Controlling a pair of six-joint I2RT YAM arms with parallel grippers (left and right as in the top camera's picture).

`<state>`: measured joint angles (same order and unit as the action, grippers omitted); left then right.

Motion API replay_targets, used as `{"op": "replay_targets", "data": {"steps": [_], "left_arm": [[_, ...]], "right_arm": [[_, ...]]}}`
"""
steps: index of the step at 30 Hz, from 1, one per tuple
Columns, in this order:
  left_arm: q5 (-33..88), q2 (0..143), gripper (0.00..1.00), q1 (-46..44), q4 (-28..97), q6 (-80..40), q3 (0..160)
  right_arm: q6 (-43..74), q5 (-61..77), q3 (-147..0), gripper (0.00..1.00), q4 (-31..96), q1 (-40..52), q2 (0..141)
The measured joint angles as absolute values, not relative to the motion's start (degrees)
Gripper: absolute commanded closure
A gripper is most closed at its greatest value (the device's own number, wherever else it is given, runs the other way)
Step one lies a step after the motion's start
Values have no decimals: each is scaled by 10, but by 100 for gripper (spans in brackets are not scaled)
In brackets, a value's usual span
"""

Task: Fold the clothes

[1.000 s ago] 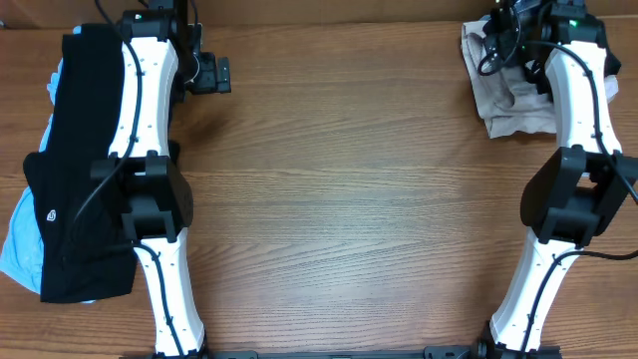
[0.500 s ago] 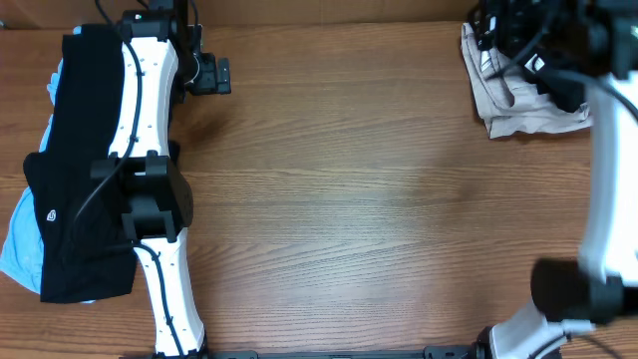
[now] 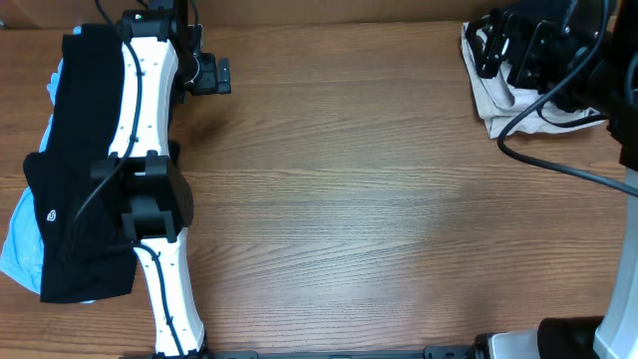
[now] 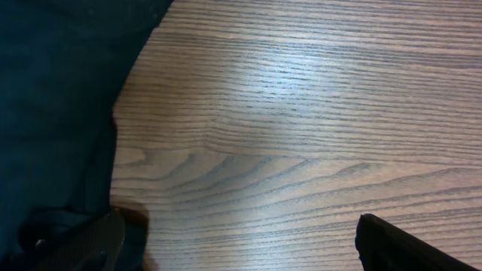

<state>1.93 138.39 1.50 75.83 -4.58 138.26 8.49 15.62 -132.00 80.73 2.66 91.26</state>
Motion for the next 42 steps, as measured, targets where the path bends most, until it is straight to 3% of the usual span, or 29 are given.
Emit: {"op": "replay_targets", "data": {"steps": [7, 14, 21, 36, 42], "left_arm": [[19, 1384, 0, 15, 758, -46, 1383], [20, 1384, 0, 15, 758, -46, 1383], [21, 1384, 0, 15, 758, -46, 1383], [23, 1384, 0, 15, 759, -46, 1383], [23, 1384, 0, 15, 759, -46, 1383]], "right_arm": [[74, 122, -1314, 0, 814, 27, 918], [4, 105, -1211, 0, 703, 42, 921], [-20, 102, -966, 0, 515, 76, 842], [-6, 101, -304, 0, 78, 75, 402], [47, 84, -124, 0, 15, 75, 223]]}}
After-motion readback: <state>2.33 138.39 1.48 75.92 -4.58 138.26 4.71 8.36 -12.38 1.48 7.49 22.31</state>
